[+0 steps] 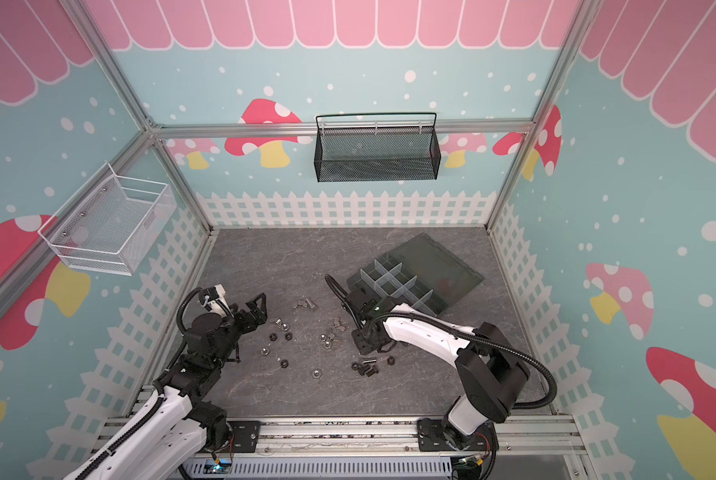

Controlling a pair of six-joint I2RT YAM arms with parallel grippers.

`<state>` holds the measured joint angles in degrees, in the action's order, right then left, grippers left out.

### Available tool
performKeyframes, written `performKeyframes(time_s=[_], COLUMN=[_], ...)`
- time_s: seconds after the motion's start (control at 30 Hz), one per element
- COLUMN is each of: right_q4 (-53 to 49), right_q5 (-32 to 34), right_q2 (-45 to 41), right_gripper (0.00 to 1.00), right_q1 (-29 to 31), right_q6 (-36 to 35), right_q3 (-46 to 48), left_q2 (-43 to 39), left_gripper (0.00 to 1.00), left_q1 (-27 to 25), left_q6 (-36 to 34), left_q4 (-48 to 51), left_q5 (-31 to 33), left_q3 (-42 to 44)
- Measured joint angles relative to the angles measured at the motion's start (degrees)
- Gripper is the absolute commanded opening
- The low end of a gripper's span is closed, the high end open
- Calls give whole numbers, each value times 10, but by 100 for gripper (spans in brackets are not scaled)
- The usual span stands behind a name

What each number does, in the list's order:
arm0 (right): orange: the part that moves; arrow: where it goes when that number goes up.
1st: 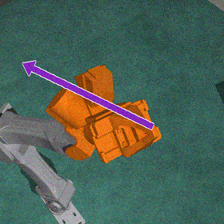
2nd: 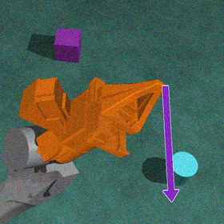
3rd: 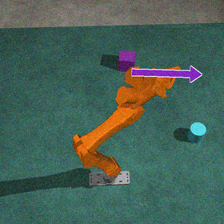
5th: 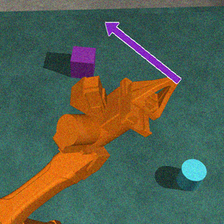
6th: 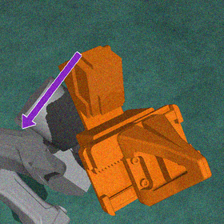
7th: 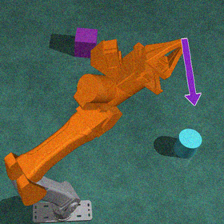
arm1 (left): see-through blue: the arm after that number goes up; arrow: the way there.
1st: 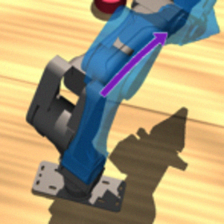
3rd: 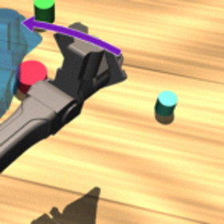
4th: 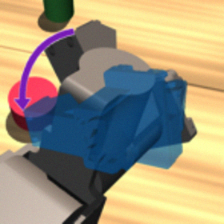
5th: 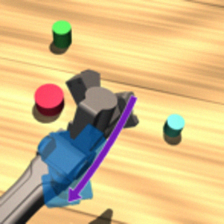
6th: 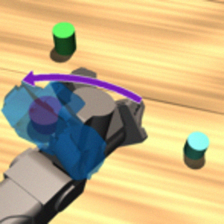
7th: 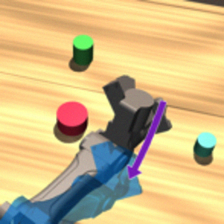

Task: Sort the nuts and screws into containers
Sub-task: 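Return the right gripper to the screws near the box, then close the right gripper on a silver hex bolt and lift it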

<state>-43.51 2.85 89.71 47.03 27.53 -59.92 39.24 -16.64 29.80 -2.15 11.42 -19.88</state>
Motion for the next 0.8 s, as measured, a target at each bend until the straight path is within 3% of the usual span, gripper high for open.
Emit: performKeyframes(time_s=[0.8], right_q4=[8], right_q5=[-23], right_q2=[16], right_gripper=[48], right_q1=[33], right_q6=[15], right_q3=[46], left_q2=[10], left_gripper=[100], left_q1=[0], left_q6=[15], left_q4=[-2], left_q5=[6], left_q3=[0])
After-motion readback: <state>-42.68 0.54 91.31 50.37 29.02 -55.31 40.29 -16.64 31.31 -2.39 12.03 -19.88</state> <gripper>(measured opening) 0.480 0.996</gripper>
